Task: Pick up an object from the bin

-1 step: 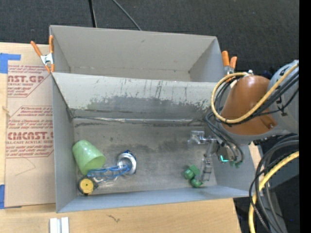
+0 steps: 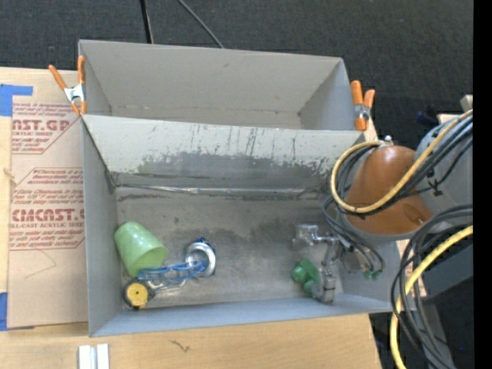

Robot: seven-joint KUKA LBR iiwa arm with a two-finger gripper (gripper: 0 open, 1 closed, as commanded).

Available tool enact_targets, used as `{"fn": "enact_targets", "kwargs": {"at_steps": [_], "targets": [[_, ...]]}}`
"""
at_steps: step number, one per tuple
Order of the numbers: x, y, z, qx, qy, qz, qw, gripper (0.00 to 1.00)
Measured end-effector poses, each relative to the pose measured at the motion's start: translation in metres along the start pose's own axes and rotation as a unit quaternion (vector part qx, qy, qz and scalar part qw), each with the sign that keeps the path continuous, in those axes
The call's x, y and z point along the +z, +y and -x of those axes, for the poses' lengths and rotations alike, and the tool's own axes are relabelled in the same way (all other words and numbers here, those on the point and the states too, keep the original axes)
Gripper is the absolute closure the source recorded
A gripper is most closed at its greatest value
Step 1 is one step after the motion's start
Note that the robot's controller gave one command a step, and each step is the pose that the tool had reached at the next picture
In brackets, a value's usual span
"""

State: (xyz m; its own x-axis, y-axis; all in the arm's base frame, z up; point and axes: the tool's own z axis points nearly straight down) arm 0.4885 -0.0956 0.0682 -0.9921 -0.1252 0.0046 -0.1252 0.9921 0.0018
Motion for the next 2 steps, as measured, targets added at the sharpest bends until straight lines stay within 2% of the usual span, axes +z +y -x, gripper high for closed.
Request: {"fn": "enact_targets", "kwargs": {"at_steps": [1, 2], "targets": [[-0.004, 0.001, 0.002, 0.000, -0.0019, 0.000, 1.0000, 1.00], [-0.192, 0.000, 0.011, -0.107, -0.0074, -0.003, 0.9942, 1.00]]}}
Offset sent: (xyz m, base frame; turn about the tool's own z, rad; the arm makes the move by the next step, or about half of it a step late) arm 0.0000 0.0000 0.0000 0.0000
